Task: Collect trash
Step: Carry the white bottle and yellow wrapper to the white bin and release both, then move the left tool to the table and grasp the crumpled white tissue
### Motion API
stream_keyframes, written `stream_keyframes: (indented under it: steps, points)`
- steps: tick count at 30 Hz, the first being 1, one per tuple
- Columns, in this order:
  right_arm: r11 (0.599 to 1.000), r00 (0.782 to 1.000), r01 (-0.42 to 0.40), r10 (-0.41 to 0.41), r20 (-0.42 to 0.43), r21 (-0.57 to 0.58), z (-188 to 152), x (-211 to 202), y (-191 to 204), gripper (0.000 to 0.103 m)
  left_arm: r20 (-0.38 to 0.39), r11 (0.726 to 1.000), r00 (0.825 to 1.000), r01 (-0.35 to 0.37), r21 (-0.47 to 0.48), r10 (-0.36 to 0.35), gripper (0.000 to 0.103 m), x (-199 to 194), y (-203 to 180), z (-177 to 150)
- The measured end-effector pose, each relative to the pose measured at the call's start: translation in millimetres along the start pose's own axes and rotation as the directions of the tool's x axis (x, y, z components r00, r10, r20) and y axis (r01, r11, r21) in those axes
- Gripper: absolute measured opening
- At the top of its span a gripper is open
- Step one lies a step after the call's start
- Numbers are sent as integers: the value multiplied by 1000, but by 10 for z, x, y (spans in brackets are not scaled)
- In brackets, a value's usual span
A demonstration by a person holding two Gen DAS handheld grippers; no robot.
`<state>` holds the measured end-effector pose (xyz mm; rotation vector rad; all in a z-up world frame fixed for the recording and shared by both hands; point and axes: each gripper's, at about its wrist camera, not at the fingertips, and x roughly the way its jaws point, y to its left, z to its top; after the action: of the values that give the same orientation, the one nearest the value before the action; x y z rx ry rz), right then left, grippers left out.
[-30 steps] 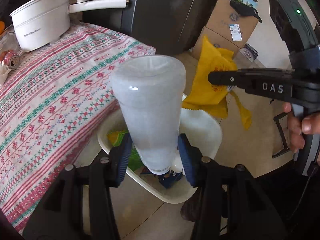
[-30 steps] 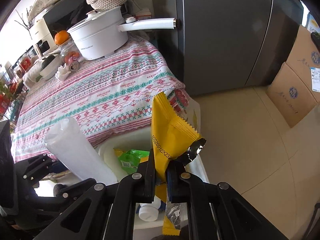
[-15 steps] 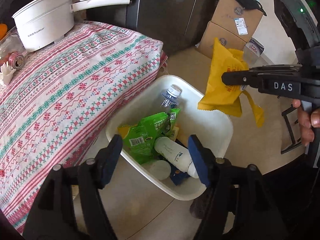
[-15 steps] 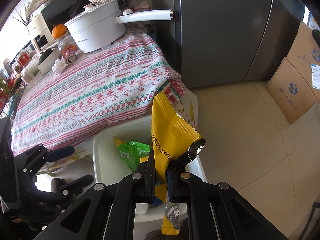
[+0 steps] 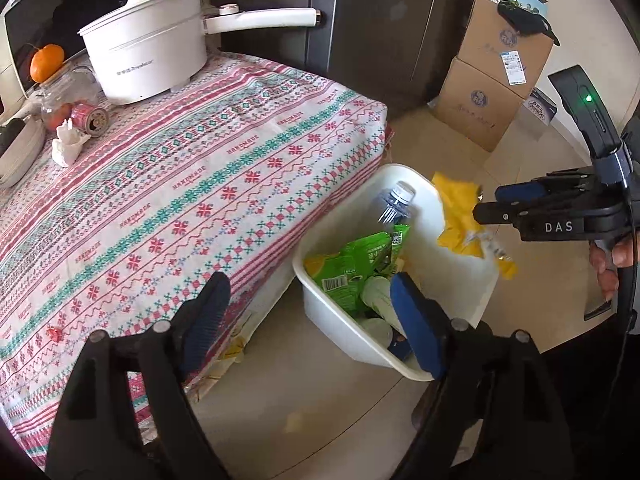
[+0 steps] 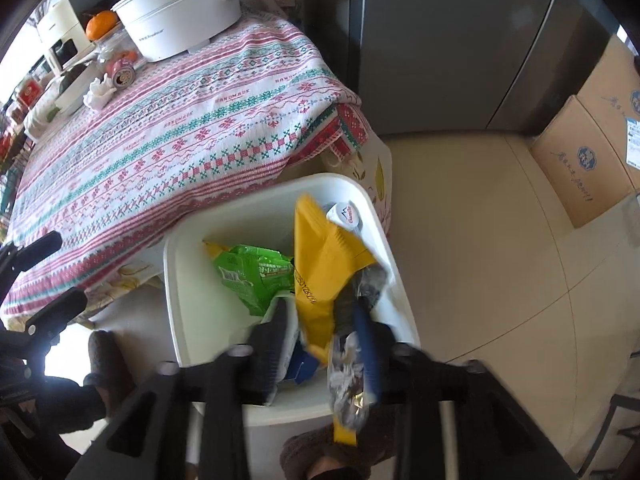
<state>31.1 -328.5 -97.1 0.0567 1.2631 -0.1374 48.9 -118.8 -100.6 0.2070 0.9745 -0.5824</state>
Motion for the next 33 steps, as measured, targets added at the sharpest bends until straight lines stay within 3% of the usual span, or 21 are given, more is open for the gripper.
stream_keyframes:
  steps: [2, 6, 20, 33]
  points:
    - [1000, 1000, -9, 9, 15, 18, 13, -39, 1, 65, 3, 1000, 1000, -9, -3, 9, 84, -23, 38, -7]
    - [1000, 999, -18, 18, 27, 21, 53, -74, 43, 67, 3, 1000, 1000, -20, -14, 21, 84, -50, 118, -19]
    - [1000, 999, -29, 29, 37, -2, 191, -82, 273, 69, 13, 997, 999, -48, -68, 49, 85, -183, 386, -14]
    - [996, 992, -78, 82, 95, -43, 524, -178, 779, 75, 30, 967, 992, -114, -227, 124, 86, -364, 1139, 75]
